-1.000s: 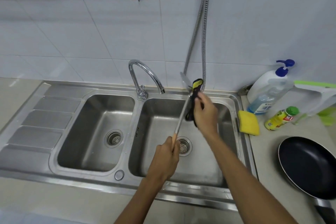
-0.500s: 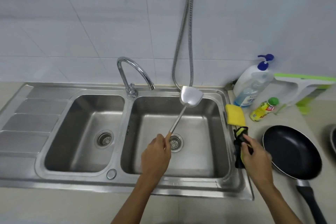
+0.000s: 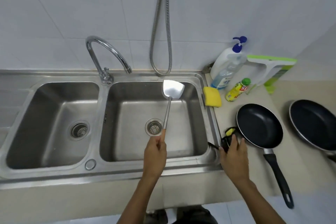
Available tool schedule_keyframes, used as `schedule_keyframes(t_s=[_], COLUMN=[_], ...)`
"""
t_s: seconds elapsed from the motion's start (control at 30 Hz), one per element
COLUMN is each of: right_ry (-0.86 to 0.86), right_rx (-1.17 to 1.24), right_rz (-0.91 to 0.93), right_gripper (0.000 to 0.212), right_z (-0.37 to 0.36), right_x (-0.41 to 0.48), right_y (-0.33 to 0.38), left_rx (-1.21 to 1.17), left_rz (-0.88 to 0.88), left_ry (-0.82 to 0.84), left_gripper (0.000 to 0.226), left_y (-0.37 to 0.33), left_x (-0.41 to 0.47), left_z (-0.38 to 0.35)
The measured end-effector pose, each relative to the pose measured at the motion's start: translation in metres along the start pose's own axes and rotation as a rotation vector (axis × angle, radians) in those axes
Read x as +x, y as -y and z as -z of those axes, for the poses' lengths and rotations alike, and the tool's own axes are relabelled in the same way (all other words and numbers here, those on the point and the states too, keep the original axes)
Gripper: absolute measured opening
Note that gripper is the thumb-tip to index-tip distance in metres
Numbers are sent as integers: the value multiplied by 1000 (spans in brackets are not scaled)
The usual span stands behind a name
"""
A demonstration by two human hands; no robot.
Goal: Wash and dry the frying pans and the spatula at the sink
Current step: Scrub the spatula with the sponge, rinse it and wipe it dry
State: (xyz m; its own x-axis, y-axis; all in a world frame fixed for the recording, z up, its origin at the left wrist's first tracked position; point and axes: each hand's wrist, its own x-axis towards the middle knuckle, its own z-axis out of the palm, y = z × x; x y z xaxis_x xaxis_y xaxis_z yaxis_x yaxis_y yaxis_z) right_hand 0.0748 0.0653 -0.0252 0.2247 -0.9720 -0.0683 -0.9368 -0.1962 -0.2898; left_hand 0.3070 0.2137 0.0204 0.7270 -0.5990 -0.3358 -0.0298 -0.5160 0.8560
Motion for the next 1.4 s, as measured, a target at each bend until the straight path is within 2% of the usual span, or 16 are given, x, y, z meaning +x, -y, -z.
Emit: schedule_keyframes(t_s=[0.07,0.1,0.2,0.23,0.3,0.4,0.6,0.67,0.87,1.0,1.2,1.4], right_ry=[-83,-15,490,600,651,634,618,586,477,329,37,-136], right_rx=[29,116,399,456,524,610,772,789,888,897,962,1052], right_rz=[129,197,209,187,173,205,220,243,246,186,-48,-264], right_gripper=[67,64,62,61,58,54,37,29,25,25,30,30], right_z=[15,25,48,48,42,36,58,72,136,190,272,307], right_x=[-23,-35,-58,-62,-66,-69,-70,-74,-89,-96,-100,-79], right_y=[31,50,104,115,124,115,67,38,-87,-184,-323,-427], left_rx=[-202,-323,-602,-703,-847,-816,-639,-598,-456,-411,-298,-199], left_rz=[94,145,314,369,432,399,261,208,22,-96,-211,-275], left_ry=[34,52,118,142,176,185,199,194,222,364,652,889], left_gripper=[10,8,15,18,24,30,76,78,70,66,75,67], left_y=[0,-2,-3,-3,-3,-5,-19,-26,-72,-115,-187,-232], left_x=[-6,-8,-11,-13,-17,-26,-63,-86,-173,-229,-302,-342], left_z=[-12,-17,-32,-35,-41,-46,-65,-86,-182,-264,-409,-527])
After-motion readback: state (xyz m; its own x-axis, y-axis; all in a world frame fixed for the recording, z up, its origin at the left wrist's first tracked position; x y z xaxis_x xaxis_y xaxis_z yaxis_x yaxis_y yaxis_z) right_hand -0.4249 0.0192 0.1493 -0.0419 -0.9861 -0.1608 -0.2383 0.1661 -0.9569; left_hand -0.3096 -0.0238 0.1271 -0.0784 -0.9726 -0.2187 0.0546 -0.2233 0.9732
